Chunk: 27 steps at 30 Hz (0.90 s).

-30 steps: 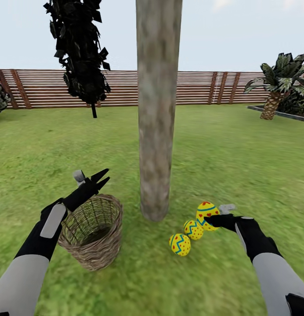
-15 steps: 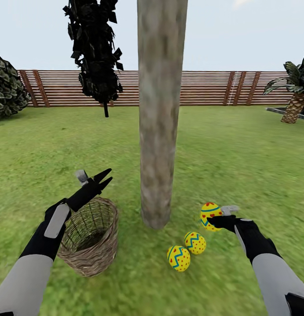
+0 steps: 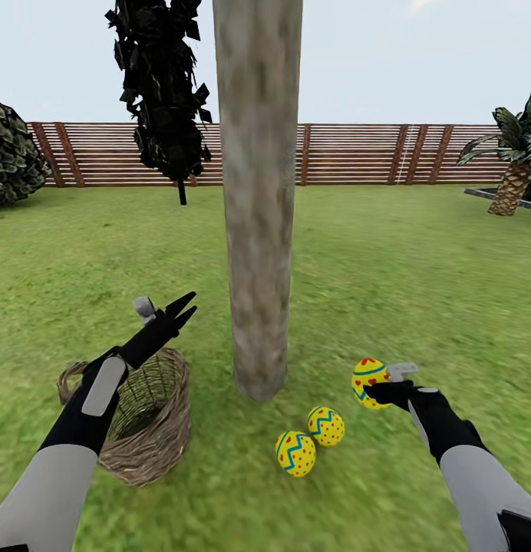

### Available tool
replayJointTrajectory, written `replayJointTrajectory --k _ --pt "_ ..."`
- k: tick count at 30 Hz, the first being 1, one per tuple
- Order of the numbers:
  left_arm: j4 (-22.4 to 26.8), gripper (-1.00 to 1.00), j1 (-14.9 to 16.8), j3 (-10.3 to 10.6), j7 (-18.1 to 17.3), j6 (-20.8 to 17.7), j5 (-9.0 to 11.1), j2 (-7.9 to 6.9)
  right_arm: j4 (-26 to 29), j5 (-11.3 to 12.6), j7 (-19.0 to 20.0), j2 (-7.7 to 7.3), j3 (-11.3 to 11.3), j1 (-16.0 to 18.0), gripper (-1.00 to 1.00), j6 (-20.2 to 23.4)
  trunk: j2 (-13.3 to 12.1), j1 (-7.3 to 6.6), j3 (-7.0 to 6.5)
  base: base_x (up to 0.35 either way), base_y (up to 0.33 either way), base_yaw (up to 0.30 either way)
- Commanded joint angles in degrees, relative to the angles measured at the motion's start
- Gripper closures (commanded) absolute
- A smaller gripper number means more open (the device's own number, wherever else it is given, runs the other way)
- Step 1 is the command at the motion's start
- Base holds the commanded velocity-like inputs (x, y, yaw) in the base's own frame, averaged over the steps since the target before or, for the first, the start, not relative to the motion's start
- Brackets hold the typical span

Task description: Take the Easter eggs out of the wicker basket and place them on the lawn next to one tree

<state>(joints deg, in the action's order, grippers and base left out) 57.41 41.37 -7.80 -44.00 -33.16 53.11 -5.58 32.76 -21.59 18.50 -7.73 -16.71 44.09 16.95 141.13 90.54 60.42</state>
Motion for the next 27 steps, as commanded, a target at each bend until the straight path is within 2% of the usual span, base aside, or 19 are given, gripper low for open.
replayJointTrajectory --k 1,3,5,9,14,17,19,21,27 --pt "-0.01 -1.0 0.03 0.02 -0.03 -0.41 0.33 0.01 -0.65 -4.09 -1.04 0.18 -0.3 0.03 1.0 -0.5 0.02 -0.01 0.05 0.003 -0.006 0.0" --pt "-0.01 -1.0 0.03 0.0 -0.03 -0.41 0.33 -0.02 -1.62 -8.51 -4.02 0.35 -0.33 0.03 1.0 -0.9 0.02 -0.01 0.05 0.001 -0.002 0.0" --pt "-0.01 -1.0 0.03 -0.02 -0.03 -0.41 0.33 -0.04 -3.1 -10.22 -5.39 0.64 -0.33 0.03 1.0 -1.23 0.02 -0.01 0.05 0.0 0.0 0.0" --pt "-0.01 -1.0 0.03 0.01 -0.03 -0.41 0.33 0.01 -4.22 -10.84 -5.87 0.85 -0.03 0.02 1.0 -2.21 0.02 -0.01 0.05 0.0 0.0 0.0" --pt "0.06 -1.0 0.03 0.06 -0.03 -0.41 0.33 -0.05 -4.28 -10.86 -5.88 1.39 2.34 0.02 1.0 -2.35 0.02 -0.01 0.05 0.121 -0.107 0.0" --pt "0.03 -1.0 0.03 0.06 -0.03 -0.41 0.33 0.0 -4.04 -10.83 -5.85 1.93 2.87 0.03 1.0 -2.36 0.02 -0.01 0.05 0.224 -0.2 0.025" --pt "0.04 -1.0 0.03 0.1 -0.03 -0.41 0.34 0.21 -4.02 -10.84 -5.91 2.0 2.9 0.03 1.0 -2.36 0.02 -0.01 0.05 0.083 -0.072 0.214" --pt "0.07 -1.0 0.03 0.13 -0.03 -0.41 0.26 1.22 -4.05 -10.84 -5.93 2.02 2.91 0.03 1.0 -2.36 0.02 -0.01 0.05 0.011 -0.069 0.264" --pt "0.07 -1.0 0.03 0.15 -0.03 -0.41 0.24 1.44 -4.19 -10.84 -6.11 2.02 2.91 0.03 1.0 -2.36 0.02 -0.01 0.05 0.002 -0.275 0.281"
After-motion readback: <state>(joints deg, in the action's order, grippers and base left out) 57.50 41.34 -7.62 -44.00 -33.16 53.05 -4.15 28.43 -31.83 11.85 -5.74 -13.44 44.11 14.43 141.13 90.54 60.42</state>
